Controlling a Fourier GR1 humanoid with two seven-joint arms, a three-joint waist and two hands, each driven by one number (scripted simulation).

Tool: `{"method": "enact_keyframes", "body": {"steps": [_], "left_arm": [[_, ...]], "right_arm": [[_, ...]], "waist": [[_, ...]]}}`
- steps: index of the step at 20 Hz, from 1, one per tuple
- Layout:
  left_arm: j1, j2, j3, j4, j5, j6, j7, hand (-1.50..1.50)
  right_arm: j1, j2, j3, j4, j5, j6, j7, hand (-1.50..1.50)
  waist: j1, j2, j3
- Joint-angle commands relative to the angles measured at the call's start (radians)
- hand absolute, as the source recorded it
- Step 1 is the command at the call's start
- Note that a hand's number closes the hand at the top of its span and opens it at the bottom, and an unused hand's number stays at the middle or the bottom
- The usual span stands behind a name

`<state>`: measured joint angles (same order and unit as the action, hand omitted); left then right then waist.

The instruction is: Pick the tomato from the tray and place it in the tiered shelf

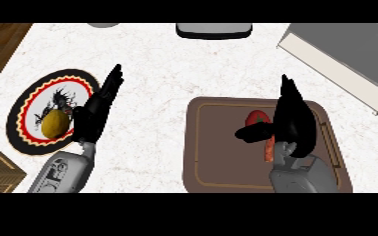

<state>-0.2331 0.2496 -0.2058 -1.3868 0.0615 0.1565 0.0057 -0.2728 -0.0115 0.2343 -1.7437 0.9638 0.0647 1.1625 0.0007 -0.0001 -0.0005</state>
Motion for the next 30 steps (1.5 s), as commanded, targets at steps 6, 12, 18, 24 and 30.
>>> {"method": "enact_keyframes", "body": {"steps": [6,12,18,24,30], "left_arm": [[0.030,-0.028,0.013,0.007,-0.031,-0.006,-0.030,0.00],[0.034,-0.016,0.008,-0.066,-0.045,-0.034,0.051,0.00],[-0.001,-0.044,0.054,-0.034,-0.043,-0.037,0.048,0.00],[0.044,-0.081,0.039,-0.037,-0.096,-0.033,0.019,0.00],[0.071,-0.057,0.062,-0.088,-0.102,-0.075,0.037,0.00]], "right_arm": [[0.023,0.011,0.012,0.025,0.023,0.021,0.150,-1.50],[0.028,0.011,-0.011,0.108,0.009,-0.043,0.096,-1.50],[-0.011,0.011,-0.012,0.157,-0.028,-0.051,0.093,-1.50],[0.018,0.011,-0.006,0.168,-0.032,-0.061,0.056,-1.50],[0.087,-0.002,0.018,0.181,0.000,-0.016,-0.031,1.50]], "waist": [[-0.001,0.000,0.000],[0.003,0.000,0.001],[0.002,0.000,0.000],[0.000,0.000,0.000],[0.000,-0.001,0.001]]}}
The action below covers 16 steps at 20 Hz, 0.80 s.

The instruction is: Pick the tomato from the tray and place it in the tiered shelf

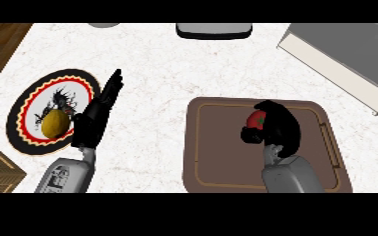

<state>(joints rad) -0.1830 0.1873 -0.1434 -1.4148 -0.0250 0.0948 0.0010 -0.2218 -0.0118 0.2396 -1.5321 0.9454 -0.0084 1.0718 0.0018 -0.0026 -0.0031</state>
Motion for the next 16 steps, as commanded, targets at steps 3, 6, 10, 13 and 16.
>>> {"method": "enact_keyframes", "body": {"steps": [3,6,10,13,16], "left_arm": [[-0.035,-0.042,0.011,0.069,-0.044,0.004,-0.016,0.00],[0.042,-0.042,0.014,-0.029,-0.048,-0.015,-0.002,0.00],[-0.032,-0.037,0.019,0.015,-0.032,-0.038,0.014,0.00],[-0.050,-0.048,0.003,0.003,-0.040,-0.032,0.025,0.00],[-0.050,-0.056,-0.016,-0.004,-0.048,-0.039,0.030,0.00]], "right_arm": [[-0.017,0.011,0.015,-0.014,0.051,0.070,0.076,1.50],[0.015,0.010,-0.005,-0.004,0.071,0.034,0.011,1.50],[-0.230,0.011,0.002,0.196,0.054,-0.058,0.174,1.50],[-0.403,0.011,-0.161,0.362,0.052,-0.076,0.166,1.50],[-0.532,0.011,-0.178,0.461,0.079,-0.153,0.231,1.50]], "waist": [[-0.004,0.003,0.003],[-0.001,0.002,0.003],[0.019,0.008,0.003],[0.059,0.025,0.003],[0.074,0.023,0.003]]}}
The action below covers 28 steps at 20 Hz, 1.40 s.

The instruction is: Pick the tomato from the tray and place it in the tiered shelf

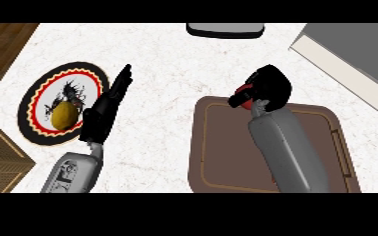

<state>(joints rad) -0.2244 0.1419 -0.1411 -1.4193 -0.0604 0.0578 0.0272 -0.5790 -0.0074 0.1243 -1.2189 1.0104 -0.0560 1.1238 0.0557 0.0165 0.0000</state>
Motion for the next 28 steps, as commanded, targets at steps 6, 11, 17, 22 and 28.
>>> {"method": "enact_keyframes", "body": {"steps": [6,11,17,22,28], "left_arm": [[-0.033,-0.007,-0.008,0.022,-0.004,-0.014,0.010,0.00],[-0.027,-0.007,0.002,-0.011,0.001,-0.005,0.034,0.00],[-0.004,0.031,0.044,0.001,0.020,-0.028,-0.004,0.00],[0.010,0.012,0.032,-0.021,0.017,-0.017,0.036,0.00],[0.029,0.019,0.043,0.007,0.008,-0.016,-0.010,0.00]], "right_arm": [[-0.322,0.007,-0.128,0.185,0.081,-0.354,0.117,1.50],[-0.462,0.007,-0.144,0.289,0.225,-0.443,0.130,1.50],[-0.569,0.007,-0.182,0.350,0.398,-0.458,0.240,1.50],[-0.670,-0.040,-0.237,0.390,0.525,-0.355,0.283,1.50],[-0.806,-0.105,-0.295,0.446,0.668,-0.282,0.300,1.50]], "waist": [[0.019,0.003,0.000],[0.008,-0.005,-0.001],[-0.016,-0.010,-0.003],[-0.033,-0.017,-0.002],[-0.032,-0.013,-0.002]]}}
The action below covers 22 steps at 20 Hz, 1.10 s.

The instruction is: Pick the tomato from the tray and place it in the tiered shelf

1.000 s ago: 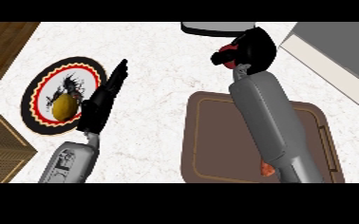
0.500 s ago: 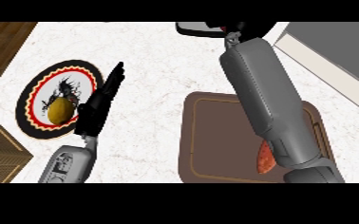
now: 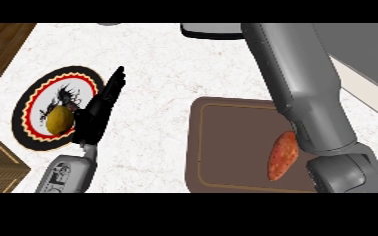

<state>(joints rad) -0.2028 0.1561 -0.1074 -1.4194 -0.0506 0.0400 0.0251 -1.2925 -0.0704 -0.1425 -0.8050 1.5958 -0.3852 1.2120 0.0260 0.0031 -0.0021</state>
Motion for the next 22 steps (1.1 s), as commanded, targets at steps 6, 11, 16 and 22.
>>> {"method": "enact_keyframes", "body": {"steps": [6,11,16,22], "left_arm": [[-0.034,0.002,-0.001,-0.067,-0.007,0.006,0.092,0.00],[0.012,-0.004,-0.007,-0.043,-0.018,0.002,0.017,0.00],[0.012,-0.005,0.009,-0.020,-0.007,-0.007,-0.011,0.00],[0.024,-0.011,-0.008,-0.039,-0.030,-0.007,0.017,0.00]], "right_arm": [[-0.114,-0.066,-0.087,0.053,0.154,0.084,0.203,1.50],[-0.127,-0.137,-0.154,0.103,0.194,0.044,0.152,1.50],[-0.144,-0.187,-0.184,0.113,0.250,0.048,0.132,1.50],[-0.132,-0.228,-0.207,0.104,0.247,0.101,0.018,1.50]], "waist": [[-0.004,-0.003,0.002],[0.003,0.004,0.001],[0.000,0.005,0.001],[-0.011,-0.001,0.002]]}}
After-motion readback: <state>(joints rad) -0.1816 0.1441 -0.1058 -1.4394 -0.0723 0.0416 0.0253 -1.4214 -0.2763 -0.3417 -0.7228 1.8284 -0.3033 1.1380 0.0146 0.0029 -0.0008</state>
